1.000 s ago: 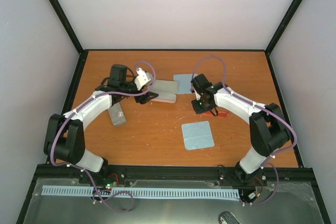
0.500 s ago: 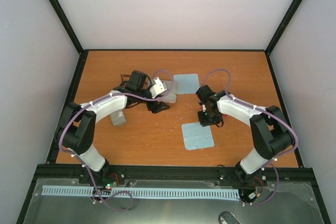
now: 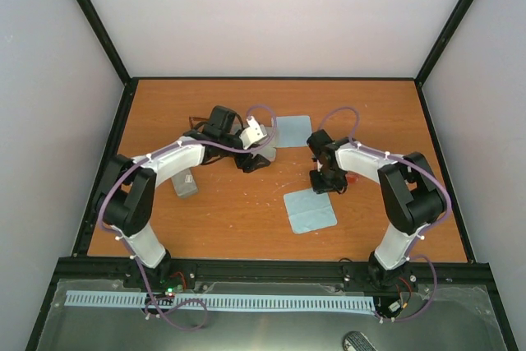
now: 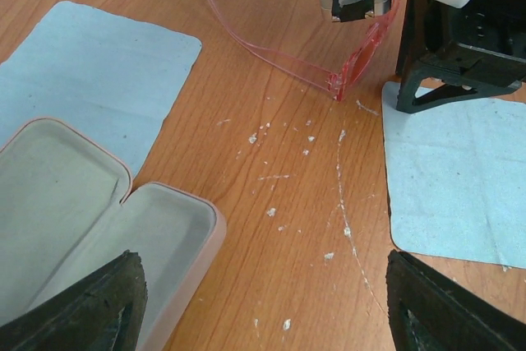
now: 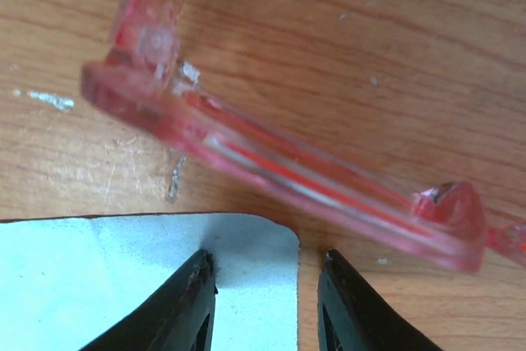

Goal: Organize the sunglasses
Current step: Fold the glasses cleaning cloth at the center of the board.

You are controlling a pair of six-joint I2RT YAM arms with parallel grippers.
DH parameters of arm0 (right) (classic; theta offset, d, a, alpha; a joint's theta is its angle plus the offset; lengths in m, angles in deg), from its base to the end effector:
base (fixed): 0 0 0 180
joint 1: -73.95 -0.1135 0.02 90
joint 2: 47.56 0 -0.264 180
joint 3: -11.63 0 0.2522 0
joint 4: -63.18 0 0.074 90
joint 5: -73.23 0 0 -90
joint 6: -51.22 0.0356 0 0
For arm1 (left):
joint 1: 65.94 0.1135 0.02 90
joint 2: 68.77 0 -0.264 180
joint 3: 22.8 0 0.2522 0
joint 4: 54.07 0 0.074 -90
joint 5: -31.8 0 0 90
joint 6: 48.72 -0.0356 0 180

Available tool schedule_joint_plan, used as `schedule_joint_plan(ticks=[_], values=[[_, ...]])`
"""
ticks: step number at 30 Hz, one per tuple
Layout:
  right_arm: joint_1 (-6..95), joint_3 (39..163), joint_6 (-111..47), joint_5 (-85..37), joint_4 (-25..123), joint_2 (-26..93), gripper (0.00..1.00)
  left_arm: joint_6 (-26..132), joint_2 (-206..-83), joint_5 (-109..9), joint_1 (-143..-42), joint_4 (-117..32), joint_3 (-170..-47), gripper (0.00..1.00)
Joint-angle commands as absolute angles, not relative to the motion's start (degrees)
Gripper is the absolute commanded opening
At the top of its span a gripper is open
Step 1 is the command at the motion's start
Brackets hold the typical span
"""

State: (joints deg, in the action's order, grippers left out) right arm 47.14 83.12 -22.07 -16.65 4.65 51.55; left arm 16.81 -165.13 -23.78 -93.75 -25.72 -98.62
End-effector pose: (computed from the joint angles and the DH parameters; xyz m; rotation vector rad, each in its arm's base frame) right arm 0.2612 0.1319 0.1479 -0.2709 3.0663 0.0354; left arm 0.3032 -0.1827 0.2095 1.2763 1.9831 -0.7509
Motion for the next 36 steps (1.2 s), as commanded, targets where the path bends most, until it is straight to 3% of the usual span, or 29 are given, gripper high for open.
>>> schedule_joint_plan(ticks=[1,7,13,19,27,36], values=[[47.72,83.46,-22.72,-17.81,5.95,54.35,0.30,18.03,-167.14,-24.96,-95.73,-24.29,-102.15,0.79],[47.67,82.03,-23.16,-19.38,5.28,54.84,0.21,18.32,-168.23,-27.42,-98.38,-23.73,-102.58,0.79],[47.72,80.26,-23.58,-20.87,5.96,55.14,0.03,18.49,-169.70,-29.30,-101.08,-23.56,-103.05,0.79],[47.68,79.61,-20.88,-21.32,6.56,52.62,0.03,18.33,-174.31,-31.69,-103.47,-21.95,-107.12,0.79],[47.68,80.97,-20.57,-20.11,6.08,52.69,0.03,17.52,-180.95,-36.03,-107.44,-19.64,-111.29,0.66],[47.68,83.86,-19.18,-20.89,6.37,53.83,0.03,17.06,-184.30,-40.93,-109.51,-15.81,-112.80,0.62]])
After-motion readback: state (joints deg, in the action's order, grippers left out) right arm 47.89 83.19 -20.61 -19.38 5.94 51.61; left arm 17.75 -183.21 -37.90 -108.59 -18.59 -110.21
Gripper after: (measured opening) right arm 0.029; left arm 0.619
